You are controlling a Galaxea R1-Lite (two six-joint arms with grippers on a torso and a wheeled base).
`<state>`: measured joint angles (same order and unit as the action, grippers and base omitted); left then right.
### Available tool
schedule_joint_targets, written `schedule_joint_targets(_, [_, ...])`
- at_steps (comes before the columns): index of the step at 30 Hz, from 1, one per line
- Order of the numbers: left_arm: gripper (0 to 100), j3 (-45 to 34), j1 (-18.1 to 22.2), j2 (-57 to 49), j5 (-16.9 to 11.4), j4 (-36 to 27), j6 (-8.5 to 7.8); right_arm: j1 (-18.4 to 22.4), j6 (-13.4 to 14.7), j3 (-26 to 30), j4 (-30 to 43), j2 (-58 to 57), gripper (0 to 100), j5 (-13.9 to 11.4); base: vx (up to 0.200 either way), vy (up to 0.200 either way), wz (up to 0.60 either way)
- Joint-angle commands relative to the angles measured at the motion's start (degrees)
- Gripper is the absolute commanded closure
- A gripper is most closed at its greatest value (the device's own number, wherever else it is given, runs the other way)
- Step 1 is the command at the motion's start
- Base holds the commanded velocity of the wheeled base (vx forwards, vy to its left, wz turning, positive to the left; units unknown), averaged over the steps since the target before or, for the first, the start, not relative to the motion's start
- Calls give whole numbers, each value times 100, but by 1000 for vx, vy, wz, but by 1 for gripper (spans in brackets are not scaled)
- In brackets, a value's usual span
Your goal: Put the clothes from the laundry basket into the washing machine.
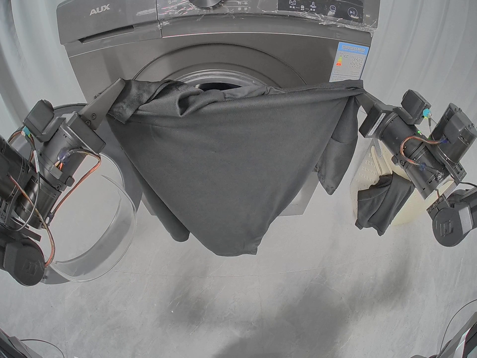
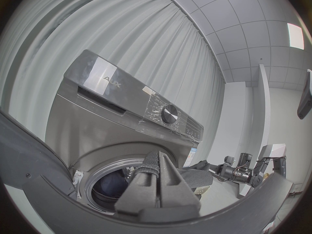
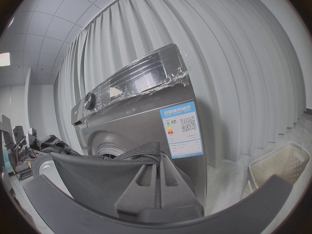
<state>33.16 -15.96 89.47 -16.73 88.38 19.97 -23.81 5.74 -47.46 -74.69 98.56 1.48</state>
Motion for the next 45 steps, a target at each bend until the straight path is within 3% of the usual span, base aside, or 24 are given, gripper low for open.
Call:
schedule_joint_targets(1, [100, 6, 75, -8, 3, 4, -2, 96, -3, -62, -2, -56, 100, 11, 0, 0, 0])
schedule_joint_targets(8, [100, -2, 392, -26, -6, 4, 7, 122, 6, -246, 7, -47, 100, 19, 0, 0, 0])
schedule_joint_targets(45, [100, -161, 277, 9, -33, 12, -46, -71, 41, -115, 7, 5, 100, 11, 0, 0, 0])
